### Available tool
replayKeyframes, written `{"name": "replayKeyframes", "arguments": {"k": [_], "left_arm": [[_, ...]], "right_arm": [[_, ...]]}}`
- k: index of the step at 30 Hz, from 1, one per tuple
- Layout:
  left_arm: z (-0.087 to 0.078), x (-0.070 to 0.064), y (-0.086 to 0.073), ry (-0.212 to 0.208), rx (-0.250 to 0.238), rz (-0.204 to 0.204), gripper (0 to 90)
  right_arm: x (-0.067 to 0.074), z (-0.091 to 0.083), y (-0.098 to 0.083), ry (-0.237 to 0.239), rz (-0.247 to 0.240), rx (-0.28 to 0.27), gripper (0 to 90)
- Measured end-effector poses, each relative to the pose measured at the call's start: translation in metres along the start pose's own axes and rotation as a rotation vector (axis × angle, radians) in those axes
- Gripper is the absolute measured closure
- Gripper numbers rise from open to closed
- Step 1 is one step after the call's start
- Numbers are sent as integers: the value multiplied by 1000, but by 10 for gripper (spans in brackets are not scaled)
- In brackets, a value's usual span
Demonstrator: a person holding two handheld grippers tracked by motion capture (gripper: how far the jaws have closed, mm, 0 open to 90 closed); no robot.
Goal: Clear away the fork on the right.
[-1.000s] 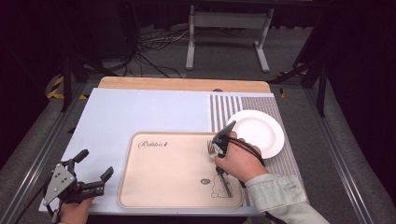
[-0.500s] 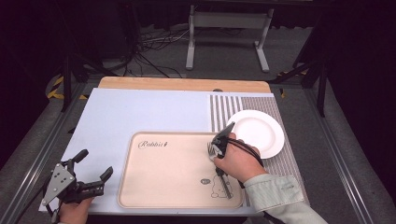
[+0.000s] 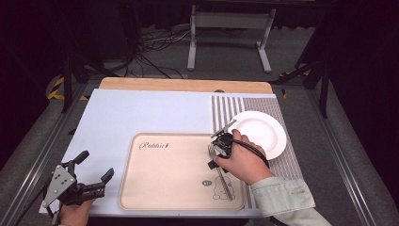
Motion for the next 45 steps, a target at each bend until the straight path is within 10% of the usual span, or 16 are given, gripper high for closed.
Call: {"name": "replayKeyframes", "arguments": {"k": [8,17,27,45], "left_arm": [[0,-1,0,0,-2,2,15],[0,0,0,1,-2,1,16],[0,-1,0,-1,-1,2,15],[1,-1,0,-2,2,3,16]], "right_arm": [[3,1,11,157,-273,-217,451],[0,13,15,175,-351,-384,575],[-4,30,6,136,-413,-317,900],[-12,43,3,116,-423,-284,900]]}}
Point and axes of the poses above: each handheld gripper's, and its own axes: z roughly forward along the jaws, y roughly out of its top, x roughly to its left, the point moved 6 cm from there along z, roughly forward along the jaws, and after that the axes turned 10 degrees about -x, right-handed, at the moved point
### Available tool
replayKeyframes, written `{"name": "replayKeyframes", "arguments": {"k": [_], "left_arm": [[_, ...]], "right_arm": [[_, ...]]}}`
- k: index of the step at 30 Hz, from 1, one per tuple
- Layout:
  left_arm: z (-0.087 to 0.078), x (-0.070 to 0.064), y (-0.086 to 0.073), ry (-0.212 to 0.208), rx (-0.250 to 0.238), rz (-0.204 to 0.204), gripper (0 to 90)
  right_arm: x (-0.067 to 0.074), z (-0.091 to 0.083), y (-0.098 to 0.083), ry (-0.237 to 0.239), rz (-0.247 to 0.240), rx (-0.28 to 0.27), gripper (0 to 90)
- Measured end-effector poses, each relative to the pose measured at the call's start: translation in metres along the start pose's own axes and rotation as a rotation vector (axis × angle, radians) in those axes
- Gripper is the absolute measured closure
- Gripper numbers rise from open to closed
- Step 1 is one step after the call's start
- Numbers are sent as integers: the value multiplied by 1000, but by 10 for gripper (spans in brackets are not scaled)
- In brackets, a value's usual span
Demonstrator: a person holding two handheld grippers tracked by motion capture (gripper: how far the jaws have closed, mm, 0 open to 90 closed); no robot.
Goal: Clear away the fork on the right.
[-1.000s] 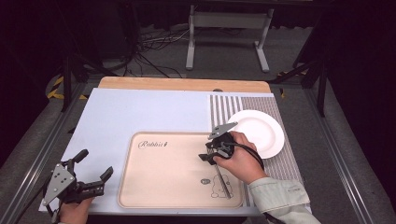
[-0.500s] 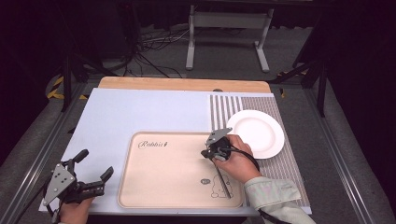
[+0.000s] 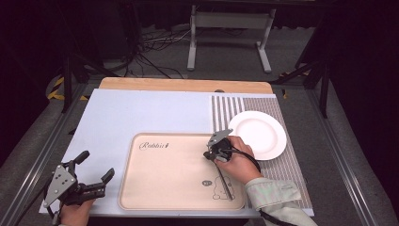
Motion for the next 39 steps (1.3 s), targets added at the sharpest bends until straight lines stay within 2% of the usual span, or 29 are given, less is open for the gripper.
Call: {"name": "replayKeyframes", "arguments": {"k": [6,19,39], "left_arm": [[0,0,0,-1,-1,-2,16],[0,0,0,1,-1,-1,16],[0,-1,0,0,0,-3,16]], "right_arm": [[-2,0,-1,-8,-3,8,900],[-16,-8,-8,-44,27,23,900],[-26,-16,-16,-73,62,29,900]]}}
Point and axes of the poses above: each handheld gripper's, and its own axes: z roughly forward along the jaws, y roughly out of its top, x roughly to its left, the point moved 6 cm from there along z, roughly forward along the jaws, and after that the axes turned 10 degrees about -x, right-handed, at the moved point
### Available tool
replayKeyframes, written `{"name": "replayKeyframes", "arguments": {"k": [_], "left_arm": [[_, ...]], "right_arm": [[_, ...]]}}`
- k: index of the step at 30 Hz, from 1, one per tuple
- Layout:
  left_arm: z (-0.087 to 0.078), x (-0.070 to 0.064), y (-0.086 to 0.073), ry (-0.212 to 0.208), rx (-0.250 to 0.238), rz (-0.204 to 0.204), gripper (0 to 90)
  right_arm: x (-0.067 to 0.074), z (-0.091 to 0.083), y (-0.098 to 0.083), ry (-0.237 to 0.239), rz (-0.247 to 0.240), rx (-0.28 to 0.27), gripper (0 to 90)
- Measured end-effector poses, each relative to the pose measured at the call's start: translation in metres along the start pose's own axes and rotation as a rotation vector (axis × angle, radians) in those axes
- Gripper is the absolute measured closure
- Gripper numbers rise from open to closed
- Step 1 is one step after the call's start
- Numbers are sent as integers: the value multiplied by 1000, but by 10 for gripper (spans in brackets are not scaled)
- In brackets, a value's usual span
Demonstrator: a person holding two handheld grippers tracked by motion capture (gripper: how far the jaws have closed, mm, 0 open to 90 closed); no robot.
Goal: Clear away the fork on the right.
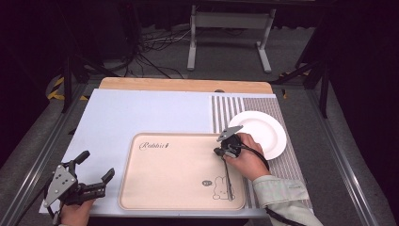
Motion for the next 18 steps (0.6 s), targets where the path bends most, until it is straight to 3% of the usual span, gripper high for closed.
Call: {"name": "replayKeyframes", "arguments": {"k": [12,15,18], "left_arm": [[0,0,0,1,0,-1,16],[0,0,-1,1,1,-1,16],[0,0,-1,2,1,-1,16]], "right_arm": [[-5,-4,-3,-8,11,4,871],[-5,-7,2,-6,15,-30,794],[-3,-12,8,14,43,-69,613]]}}
Point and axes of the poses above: each handheld gripper's, and its own axes: z roughly forward along the jaws, y roughly out of its top, x roughly to its left, the point moved 6 cm from there along z, roughly forward along the jaws, and after that the axes turned 10 degrees about -x, right-handed, at the moved point
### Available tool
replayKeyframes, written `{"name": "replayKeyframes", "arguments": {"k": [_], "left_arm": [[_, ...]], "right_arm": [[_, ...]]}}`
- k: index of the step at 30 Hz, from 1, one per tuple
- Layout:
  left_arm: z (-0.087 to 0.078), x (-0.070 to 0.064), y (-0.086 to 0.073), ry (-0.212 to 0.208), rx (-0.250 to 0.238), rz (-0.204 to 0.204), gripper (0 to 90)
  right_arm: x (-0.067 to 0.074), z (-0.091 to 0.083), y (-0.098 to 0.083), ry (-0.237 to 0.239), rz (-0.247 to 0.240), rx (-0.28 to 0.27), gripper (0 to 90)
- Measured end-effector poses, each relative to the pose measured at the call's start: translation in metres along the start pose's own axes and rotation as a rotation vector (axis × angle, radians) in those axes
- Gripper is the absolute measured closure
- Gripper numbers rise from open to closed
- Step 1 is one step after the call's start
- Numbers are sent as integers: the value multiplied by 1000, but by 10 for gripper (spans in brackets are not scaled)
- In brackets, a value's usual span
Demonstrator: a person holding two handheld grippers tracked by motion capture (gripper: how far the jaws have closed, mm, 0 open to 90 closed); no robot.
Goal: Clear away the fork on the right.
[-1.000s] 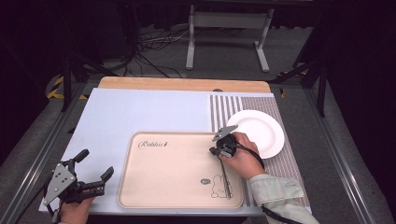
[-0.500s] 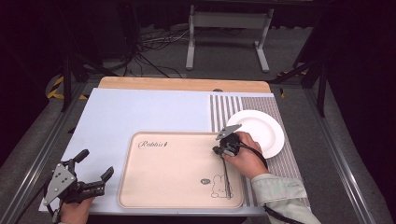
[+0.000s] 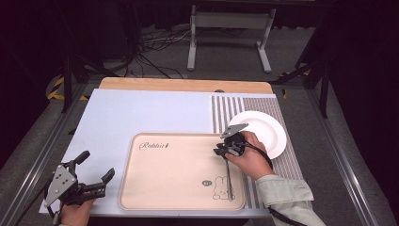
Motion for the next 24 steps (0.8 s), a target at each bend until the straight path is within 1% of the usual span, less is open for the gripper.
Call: {"name": "replayKeyframes", "arguments": {"k": [1,2,3,5,6,7,8,9,10,11,13,15,20,24], "left_arm": [[0,0,0,0,0,0,16],[0,0,0,0,0,0,16],[0,0,0,1,0,-1,16],[0,0,0,-1,1,-2,16],[0,0,0,-1,4,0,16],[1,0,0,-2,3,-3,16],[1,0,0,-3,2,-2,16],[1,-1,0,-4,2,0,16],[1,-1,0,-3,0,0,16],[2,0,0,-2,-3,-1,16],[2,-1,0,-5,0,-1,16],[2,-1,0,-5,1,1,16],[2,0,0,-3,-3,-2,16],[3,0,0,-3,0,0,16]], "right_arm": [[1,-1,2,13,-1,-16,468],[1,-2,4,16,-6,-36,380],[1,-4,7,14,-11,-55,312],[3,-8,10,17,-24,-69,275],[3,-11,12,11,-28,-81,238],[4,-14,14,-6,-25,-93,224],[4,-18,15,-5,-35,-97,224],[5,-21,17,-1,-56,-108,212],[6,-24,19,1,-72,-123,183],[7,-27,20,2,-79,-134,168],[8,-34,23,7,-110,-160,143],[8,-41,25,12,-126,-180,139],[9,-59,27,15,-144,-247,116],[9,-72,24,9,-149,-279,108]]}}
Point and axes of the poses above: each handheld gripper's, and its own axes: z roughly forward along the jaws, y roughly out of its top, x roughly to its left, the point moved 6 cm from there along z, roughly forward along the jaws, and after that the axes turned 10 degrees about -x, right-handed, at the moved point
